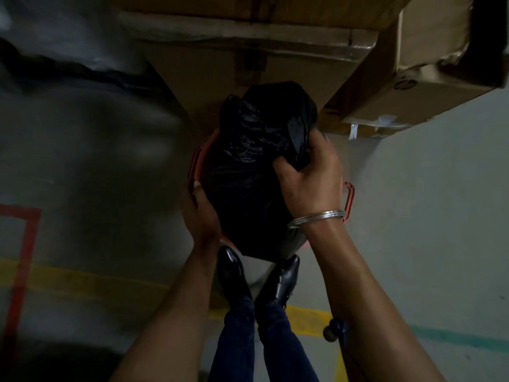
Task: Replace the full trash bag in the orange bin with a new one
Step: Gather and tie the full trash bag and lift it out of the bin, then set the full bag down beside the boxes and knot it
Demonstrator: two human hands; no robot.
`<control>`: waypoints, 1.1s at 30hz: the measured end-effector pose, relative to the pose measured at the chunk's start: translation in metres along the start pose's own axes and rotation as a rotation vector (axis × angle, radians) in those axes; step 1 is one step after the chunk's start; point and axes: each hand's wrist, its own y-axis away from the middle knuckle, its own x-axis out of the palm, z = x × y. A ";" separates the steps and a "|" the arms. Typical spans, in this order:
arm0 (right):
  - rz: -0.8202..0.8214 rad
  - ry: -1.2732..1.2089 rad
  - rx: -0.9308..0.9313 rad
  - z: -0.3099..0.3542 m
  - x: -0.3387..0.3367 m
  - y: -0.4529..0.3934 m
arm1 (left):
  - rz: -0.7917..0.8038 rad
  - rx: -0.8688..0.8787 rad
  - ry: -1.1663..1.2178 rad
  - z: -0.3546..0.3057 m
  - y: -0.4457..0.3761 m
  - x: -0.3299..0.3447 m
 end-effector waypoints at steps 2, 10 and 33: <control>-0.005 -0.047 0.030 0.015 -0.009 -0.002 | 0.047 -0.109 0.136 -0.013 0.011 -0.001; -0.093 -0.129 0.036 0.063 -0.054 -0.010 | 0.127 -0.052 0.335 -0.057 0.044 0.009; -0.529 -0.088 0.018 0.038 -0.249 -0.017 | 0.353 0.098 -0.030 -0.149 0.181 0.126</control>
